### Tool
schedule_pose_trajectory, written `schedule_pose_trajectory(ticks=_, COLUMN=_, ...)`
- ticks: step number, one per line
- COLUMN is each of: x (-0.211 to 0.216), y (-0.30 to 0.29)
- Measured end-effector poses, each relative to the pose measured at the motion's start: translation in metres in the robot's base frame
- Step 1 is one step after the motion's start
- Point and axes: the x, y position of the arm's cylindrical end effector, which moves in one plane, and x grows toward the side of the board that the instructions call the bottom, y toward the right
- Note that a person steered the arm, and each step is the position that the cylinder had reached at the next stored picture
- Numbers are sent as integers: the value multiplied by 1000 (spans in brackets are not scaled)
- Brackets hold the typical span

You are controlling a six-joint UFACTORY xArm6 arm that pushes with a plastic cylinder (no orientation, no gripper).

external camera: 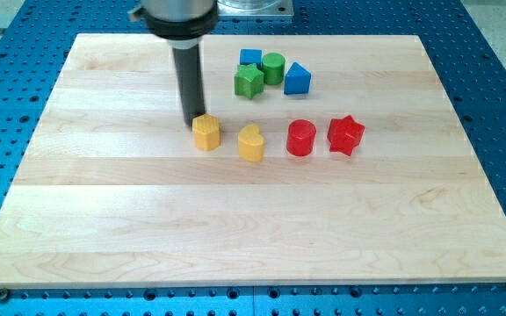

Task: Move the hexagon to the left of the heart

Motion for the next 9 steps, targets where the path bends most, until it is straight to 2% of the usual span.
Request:
schedule_pose_trajectory(ticks=1, x=31, y=3)
schedule_pose_trajectory(ticks=2, x=11, y=-35)
schedule_pose_trajectory(ticks=3, x=8, y=15)
schedule_pose_trajectory(ticks=4, x=-7, y=30)
schedule_pose_trajectory(ticks=5, x=28, y=38)
schedule_pose_trajectory(ticks=6, x=15, y=30)
schedule_pose_trajectory(ticks=7, x=-3, y=83)
schedule_pose_trajectory(ticks=8, x=-21, y=160)
schedule_pose_trajectory(ticks=9, x=-75, y=187)
